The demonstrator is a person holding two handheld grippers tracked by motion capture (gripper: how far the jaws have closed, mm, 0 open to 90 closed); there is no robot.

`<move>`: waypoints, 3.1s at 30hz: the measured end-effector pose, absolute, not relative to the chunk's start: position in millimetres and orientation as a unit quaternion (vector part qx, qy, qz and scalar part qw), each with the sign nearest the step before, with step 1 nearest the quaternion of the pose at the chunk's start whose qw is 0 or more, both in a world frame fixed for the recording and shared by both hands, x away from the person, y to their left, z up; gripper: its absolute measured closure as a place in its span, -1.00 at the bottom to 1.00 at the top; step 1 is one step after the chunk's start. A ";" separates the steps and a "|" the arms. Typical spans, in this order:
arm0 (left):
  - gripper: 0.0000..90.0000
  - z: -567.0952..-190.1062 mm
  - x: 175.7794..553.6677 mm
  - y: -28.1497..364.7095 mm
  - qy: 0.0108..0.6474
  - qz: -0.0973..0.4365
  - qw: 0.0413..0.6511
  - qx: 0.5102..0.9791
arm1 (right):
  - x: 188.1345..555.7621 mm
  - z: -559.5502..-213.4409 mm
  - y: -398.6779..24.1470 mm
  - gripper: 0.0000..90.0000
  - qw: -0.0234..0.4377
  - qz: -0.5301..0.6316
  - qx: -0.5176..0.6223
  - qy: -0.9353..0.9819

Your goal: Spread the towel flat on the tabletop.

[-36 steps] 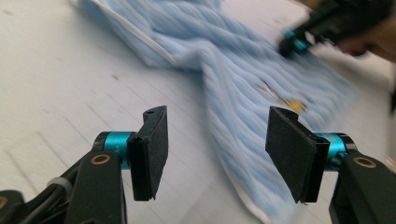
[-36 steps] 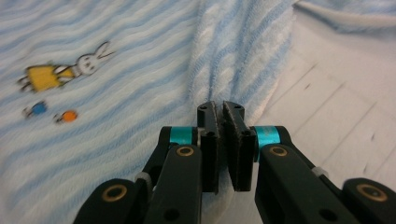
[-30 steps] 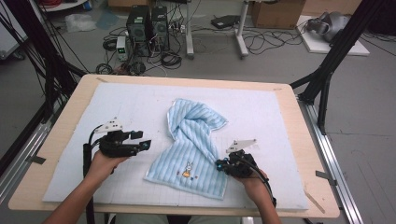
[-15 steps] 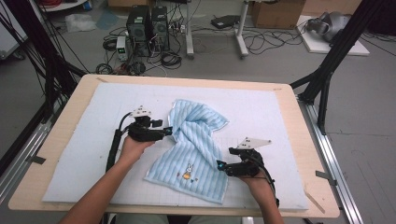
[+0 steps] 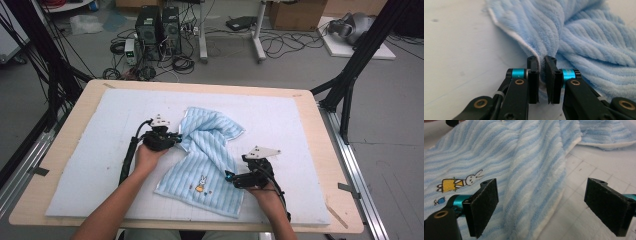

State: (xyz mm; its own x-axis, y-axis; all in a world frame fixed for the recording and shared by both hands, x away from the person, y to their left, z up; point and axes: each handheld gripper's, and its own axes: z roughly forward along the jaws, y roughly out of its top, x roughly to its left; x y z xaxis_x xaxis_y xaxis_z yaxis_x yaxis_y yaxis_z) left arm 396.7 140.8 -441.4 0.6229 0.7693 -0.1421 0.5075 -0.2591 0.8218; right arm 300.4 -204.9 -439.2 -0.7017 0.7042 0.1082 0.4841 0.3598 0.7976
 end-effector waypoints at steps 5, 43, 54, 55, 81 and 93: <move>0.82 -435.2 385.1 172.0 0.413 0.161 0.447 0.777 | 296.8 -434.7 -190.6 -0.26 0.137 0.434 0.339 0.823; 0.07 -447.7 364.8 229.0 0.448 0.154 0.514 0.715 | 291.0 -424.6 -192.3 0.12 0.033 0.498 0.300 0.813; -0.02 -447.6 364.5 226.9 0.442 0.148 0.524 0.713 | 360.4 -426.2 -181.3 -0.05 0.169 0.428 0.404 0.791; -0.01 -447.6 364.6 227.3 0.442 0.149 0.524 0.713 | 366.5 -427.2 -178.5 -0.04 0.174 0.416 0.407 0.794; -0.01 -449.2 365.3 226.0 0.445 0.151 0.515 0.717 | 438.2 -434.5 -183.8 0.86 0.276 0.274 0.524 0.758; -0.04 -449.1 364.7 220.4 0.435 0.156 0.509 0.727 | 426.4 -427.3 -207.6 0.47 0.244 0.347 0.540 0.727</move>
